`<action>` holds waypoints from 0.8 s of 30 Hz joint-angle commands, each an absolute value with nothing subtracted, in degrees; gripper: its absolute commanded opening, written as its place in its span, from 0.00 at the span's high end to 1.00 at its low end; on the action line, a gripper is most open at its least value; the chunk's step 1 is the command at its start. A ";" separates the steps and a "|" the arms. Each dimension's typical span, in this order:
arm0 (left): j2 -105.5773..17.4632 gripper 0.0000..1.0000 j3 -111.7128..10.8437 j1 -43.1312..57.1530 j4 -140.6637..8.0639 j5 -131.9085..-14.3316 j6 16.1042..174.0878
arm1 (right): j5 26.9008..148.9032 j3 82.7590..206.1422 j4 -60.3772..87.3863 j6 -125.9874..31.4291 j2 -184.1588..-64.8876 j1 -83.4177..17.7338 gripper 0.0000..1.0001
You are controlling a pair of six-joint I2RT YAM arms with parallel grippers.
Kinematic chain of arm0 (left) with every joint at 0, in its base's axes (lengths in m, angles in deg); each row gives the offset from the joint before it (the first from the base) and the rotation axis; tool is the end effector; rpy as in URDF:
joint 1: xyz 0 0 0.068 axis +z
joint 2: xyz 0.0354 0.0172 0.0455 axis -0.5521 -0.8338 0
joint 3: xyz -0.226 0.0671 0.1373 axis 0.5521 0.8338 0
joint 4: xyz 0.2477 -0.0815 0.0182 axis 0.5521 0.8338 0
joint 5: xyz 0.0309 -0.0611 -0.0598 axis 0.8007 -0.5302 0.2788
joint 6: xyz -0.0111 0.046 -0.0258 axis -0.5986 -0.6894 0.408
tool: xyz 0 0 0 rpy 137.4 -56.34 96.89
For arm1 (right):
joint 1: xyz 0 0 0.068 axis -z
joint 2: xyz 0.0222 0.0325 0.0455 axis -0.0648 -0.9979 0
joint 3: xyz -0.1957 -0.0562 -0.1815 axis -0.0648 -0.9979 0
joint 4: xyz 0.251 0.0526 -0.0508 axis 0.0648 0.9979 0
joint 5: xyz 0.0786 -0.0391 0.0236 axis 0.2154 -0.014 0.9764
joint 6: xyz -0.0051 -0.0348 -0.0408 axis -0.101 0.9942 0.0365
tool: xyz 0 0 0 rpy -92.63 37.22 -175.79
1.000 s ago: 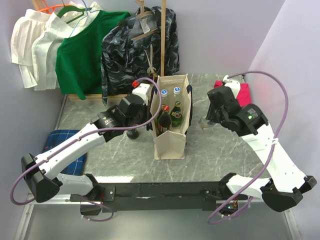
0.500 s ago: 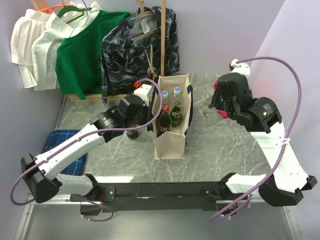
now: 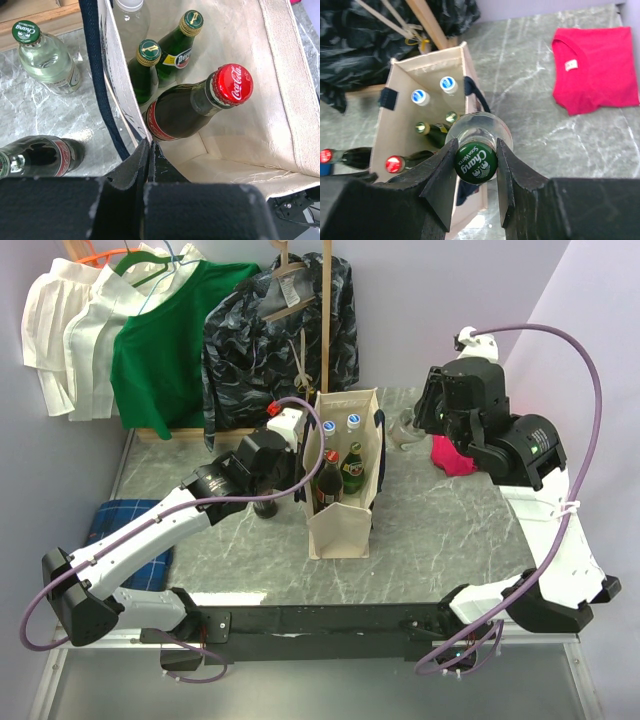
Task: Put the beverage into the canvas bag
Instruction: Pick up the drink from the center of the board, then place the drink in the canvas bag.
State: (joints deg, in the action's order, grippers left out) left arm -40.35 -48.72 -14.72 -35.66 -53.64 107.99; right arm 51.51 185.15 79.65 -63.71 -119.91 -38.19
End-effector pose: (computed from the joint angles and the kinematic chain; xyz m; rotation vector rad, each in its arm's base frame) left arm 0.1902 -0.2026 0.3646 0.3193 2.1060 -0.5629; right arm 0.1760 0.1000 0.5257 0.1152 1.9777 0.1411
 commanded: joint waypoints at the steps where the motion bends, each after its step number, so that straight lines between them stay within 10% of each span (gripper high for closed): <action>1: -37.73 0.99 -50.16 -15.44 -38.18 -54.40 107.69 | 54.50 190.63 68.63 -62.61 -118.94 -37.99 1.00; 24: -38.44 0.99 -50.42 -15.53 -38.62 -53.96 107.95 | 64.09 189.41 67.14 -62.53 -124.39 -40.54 1.00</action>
State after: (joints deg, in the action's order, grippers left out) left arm -40.37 -48.72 -14.74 -35.66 -53.00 108.03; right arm 63.73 187.71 78.14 -62.46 -125.57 -39.48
